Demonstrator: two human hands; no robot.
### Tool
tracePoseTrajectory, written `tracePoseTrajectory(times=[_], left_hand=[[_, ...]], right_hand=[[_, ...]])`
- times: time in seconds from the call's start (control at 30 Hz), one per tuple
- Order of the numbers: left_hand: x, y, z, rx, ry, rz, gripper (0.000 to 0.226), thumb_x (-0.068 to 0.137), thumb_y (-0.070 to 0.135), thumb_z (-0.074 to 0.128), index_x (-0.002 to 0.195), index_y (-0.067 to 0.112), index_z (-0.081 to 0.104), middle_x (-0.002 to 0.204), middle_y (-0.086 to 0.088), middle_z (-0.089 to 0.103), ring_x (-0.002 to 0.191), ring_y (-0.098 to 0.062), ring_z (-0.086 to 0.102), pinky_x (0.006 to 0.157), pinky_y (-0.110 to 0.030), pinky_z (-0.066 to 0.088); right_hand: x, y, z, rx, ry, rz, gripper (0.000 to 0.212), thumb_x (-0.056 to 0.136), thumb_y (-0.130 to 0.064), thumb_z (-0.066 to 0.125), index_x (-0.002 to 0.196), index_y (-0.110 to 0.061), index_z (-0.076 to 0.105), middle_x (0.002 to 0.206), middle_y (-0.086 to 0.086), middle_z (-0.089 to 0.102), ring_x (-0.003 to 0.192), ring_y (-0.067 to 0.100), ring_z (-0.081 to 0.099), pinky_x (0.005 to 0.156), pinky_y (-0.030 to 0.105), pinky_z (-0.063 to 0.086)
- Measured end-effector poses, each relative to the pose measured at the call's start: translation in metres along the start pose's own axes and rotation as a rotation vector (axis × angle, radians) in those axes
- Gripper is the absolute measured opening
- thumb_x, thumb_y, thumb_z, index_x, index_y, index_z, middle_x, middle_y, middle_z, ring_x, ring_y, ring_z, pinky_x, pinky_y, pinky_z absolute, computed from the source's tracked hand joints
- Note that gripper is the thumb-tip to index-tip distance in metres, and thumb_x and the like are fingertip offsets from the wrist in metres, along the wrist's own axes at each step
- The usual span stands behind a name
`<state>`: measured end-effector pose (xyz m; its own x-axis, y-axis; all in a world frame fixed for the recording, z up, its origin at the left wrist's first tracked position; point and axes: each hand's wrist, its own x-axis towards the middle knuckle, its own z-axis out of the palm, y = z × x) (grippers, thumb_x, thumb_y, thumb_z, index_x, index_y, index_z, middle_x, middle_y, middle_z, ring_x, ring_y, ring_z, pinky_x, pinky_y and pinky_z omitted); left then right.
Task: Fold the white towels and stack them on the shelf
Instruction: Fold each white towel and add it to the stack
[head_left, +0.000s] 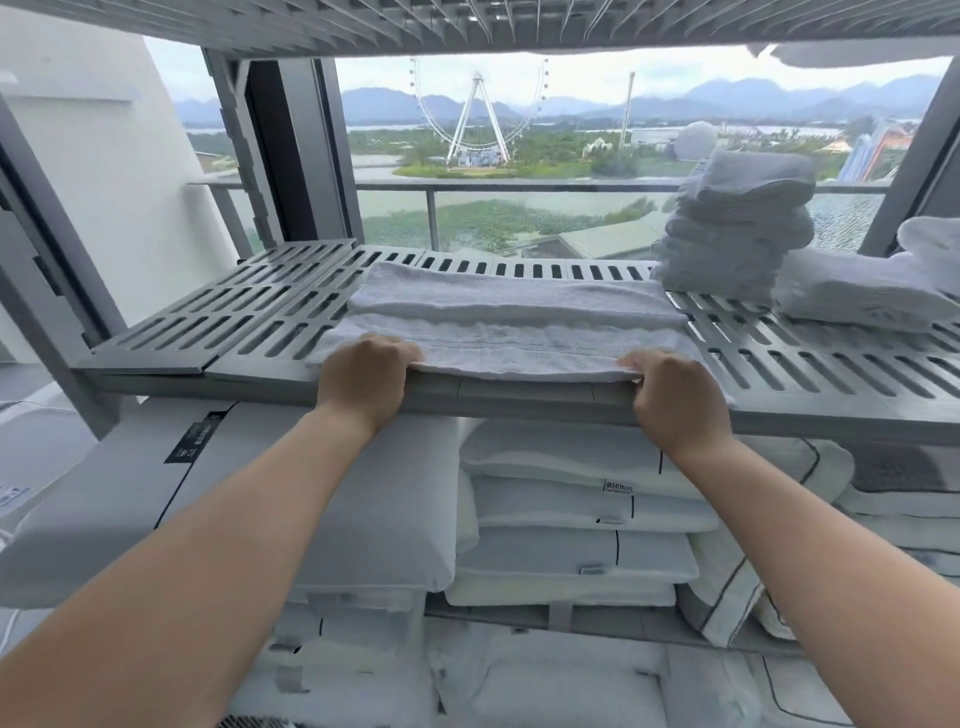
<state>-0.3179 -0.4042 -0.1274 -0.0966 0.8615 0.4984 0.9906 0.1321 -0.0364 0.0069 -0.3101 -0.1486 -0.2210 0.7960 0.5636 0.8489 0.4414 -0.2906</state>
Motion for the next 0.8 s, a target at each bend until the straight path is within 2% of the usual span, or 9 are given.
tracePoseTrajectory(times=[0.1,0.2,0.33,0.43,0.5,0.57,0.7,0.8], left_hand=[[0.01,-0.002,-0.003,0.01,0.047,-0.06,0.044,0.085,-0.004,0.046,0.105,0.022,0.075,0.103,-0.006,0.072,0.097,-0.032,0.065,0.078,-0.038,0.052],[0.02,-0.007,-0.009,0.079,0.049,-0.105,0.043,0.085,-0.009,0.046,0.101,0.019,0.075,0.095,-0.009,0.071,0.086,-0.032,0.065,0.07,-0.038,0.047],[0.042,-0.017,-0.023,0.157,0.004,-0.16,0.03,0.076,-0.013,0.05,0.075,0.013,0.065,0.069,-0.004,0.058,0.066,-0.026,0.058,0.055,-0.032,0.035],[0.058,-0.022,-0.024,0.219,-0.025,-0.139,0.026,0.074,-0.013,0.051,0.067,0.012,0.056,0.061,-0.002,0.052,0.054,-0.02,0.047,0.052,-0.029,0.03],[0.07,-0.025,-0.018,0.228,-0.007,-0.112,0.027,0.077,-0.012,0.048,0.064,0.013,0.052,0.058,0.0,0.048,0.05,-0.018,0.04,0.056,-0.03,0.032],[0.084,-0.03,-0.008,0.233,0.018,-0.087,0.028,0.079,-0.012,0.045,0.064,0.012,0.051,0.059,-0.001,0.049,0.052,-0.019,0.041,0.064,-0.034,0.036],[0.122,-0.042,0.005,0.228,0.075,-0.084,0.031,0.082,-0.011,0.044,0.063,0.013,0.049,0.056,-0.001,0.044,0.049,-0.016,0.034,0.069,-0.038,0.04],[0.149,-0.05,0.01,0.206,0.108,-0.077,0.028,0.078,-0.012,0.046,0.066,0.011,0.056,0.055,-0.003,0.046,0.052,-0.02,0.043,0.071,-0.039,0.044]], right_hand=[[0.007,-0.005,-0.001,-0.073,-0.011,0.051,0.032,0.079,0.006,0.048,0.092,-0.011,0.072,0.085,0.01,0.067,0.082,0.035,0.063,0.064,0.035,0.046],[0.017,-0.012,-0.002,-0.13,0.03,0.07,0.023,0.077,0.005,0.05,0.081,-0.01,0.068,0.075,0.006,0.058,0.078,0.034,0.061,0.066,0.034,0.038],[0.041,-0.015,-0.004,-0.203,0.078,0.08,0.024,0.077,0.005,0.047,0.081,-0.009,0.066,0.079,0.014,0.063,0.08,0.036,0.061,0.077,0.041,0.044],[0.062,-0.018,0.003,-0.284,0.125,0.069,0.026,0.08,0.005,0.048,0.088,-0.008,0.069,0.085,0.015,0.06,0.073,0.03,0.051,0.074,0.039,0.037],[0.077,-0.021,0.011,-0.312,0.153,0.052,0.027,0.081,0.006,0.047,0.09,-0.007,0.07,0.087,0.016,0.061,0.075,0.031,0.053,0.076,0.039,0.038],[0.094,-0.021,0.018,-0.361,0.185,0.042,0.028,0.081,0.004,0.046,0.09,-0.007,0.07,0.085,0.016,0.062,0.078,0.033,0.058,0.077,0.04,0.039],[0.131,-0.018,0.027,-0.452,0.231,0.052,0.026,0.081,0.003,0.048,0.089,-0.006,0.071,0.08,0.016,0.063,0.076,0.033,0.06,0.078,0.04,0.039],[0.157,-0.014,0.031,-0.478,0.233,0.058,0.028,0.079,0.002,0.05,0.092,-0.008,0.072,0.083,0.016,0.065,0.081,0.035,0.061,0.081,0.041,0.04]])
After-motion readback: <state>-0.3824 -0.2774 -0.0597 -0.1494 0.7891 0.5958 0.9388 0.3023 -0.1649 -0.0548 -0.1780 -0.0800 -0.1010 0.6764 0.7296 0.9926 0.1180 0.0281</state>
